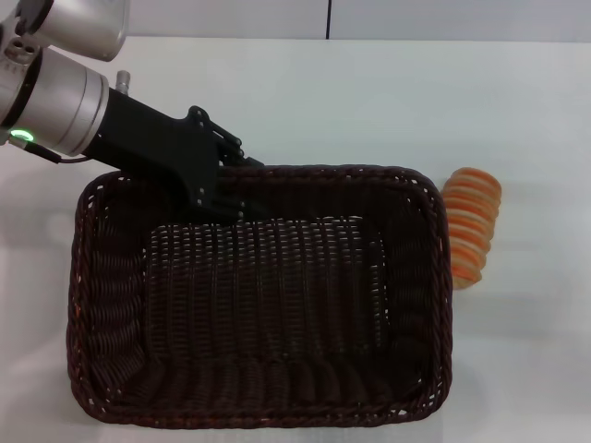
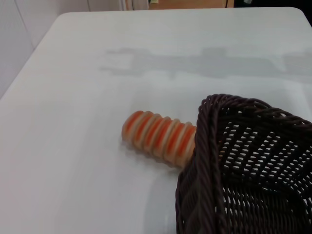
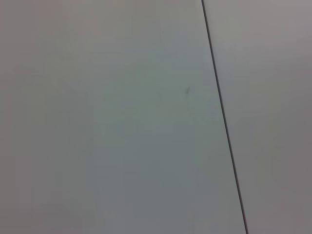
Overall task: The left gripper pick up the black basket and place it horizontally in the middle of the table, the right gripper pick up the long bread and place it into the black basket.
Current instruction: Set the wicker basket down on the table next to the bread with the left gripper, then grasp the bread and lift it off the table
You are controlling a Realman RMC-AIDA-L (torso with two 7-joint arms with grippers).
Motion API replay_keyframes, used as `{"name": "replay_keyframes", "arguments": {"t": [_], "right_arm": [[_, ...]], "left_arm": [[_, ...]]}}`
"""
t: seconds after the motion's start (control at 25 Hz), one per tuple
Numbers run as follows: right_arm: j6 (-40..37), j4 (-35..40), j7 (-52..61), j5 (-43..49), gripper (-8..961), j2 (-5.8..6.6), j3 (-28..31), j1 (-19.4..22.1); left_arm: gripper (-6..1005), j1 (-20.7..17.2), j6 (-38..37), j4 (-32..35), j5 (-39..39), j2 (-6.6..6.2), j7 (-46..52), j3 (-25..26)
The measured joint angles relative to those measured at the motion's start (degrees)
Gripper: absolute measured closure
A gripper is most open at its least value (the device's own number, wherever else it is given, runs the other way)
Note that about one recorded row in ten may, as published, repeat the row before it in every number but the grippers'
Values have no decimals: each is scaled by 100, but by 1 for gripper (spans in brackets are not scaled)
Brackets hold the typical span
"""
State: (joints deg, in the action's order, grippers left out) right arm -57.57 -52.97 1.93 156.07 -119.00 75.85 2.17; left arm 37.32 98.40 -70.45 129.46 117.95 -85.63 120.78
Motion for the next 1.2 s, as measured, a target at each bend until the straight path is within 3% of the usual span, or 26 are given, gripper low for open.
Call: {"name": "replay_keyframes", "arguments": {"t": [0.32, 0.52, 0.56, 0.72, 0.76, 0.84, 0.96, 1.0, 1.04, 1.12, 1.16, 1.2], "right_arm": [[0, -3, 0, 8, 283, 0, -29, 12], [0, -23, 0, 12, 283, 0, -65, 18], [5, -92, -1, 12, 283, 0, -102, 56], [173, -344, -20, 15, 283, 1, -230, 175], [531, -651, -36, 24, 283, 3, -297, 294], [818, -828, -39, 28, 284, 3, -314, 357], [2159, -1630, -43, 45, 284, 23, -331, 576], [2159, -1630, -43, 45, 284, 23, -331, 576], [2733, -2017, -44, 96, 284, 31, -352, 713], [3035, -2226, -45, 131, 284, 31, -354, 791], [3729, -2636, -46, 178, 284, 30, -356, 911], [3729, -2636, -46, 178, 284, 30, -356, 911]], "left_arm": [[432, -51, -199, -65, -352, 1, -47, 169], [304, -169, -505, -94, -1095, -6, -193, 787], [275, -228, -543, -71, -1512, -6, -291, 1152], [189, -425, -676, -32, -2353, 0, -400, 1748], [189, -668, -861, 17, -3098, -1, -415, 2056], [189, -821, -987, 54, -3531, -1, -427, 2163], [189, -1457, -1628, 267, -5002, 19, -611, 2265], [189, -1457, -1628, 267, -5002, 19, -611, 2265], [189, -1617, -1733, 362, -5355, 21, -703, 2273], [189, -1827, -1807, 539, -5765, 19, -858, 2317], [189, -1939, -1833, 672, -5938, 12, -922, 2433], [189, -1939, -1833, 672, -5938, 12, -922, 2433]]}}
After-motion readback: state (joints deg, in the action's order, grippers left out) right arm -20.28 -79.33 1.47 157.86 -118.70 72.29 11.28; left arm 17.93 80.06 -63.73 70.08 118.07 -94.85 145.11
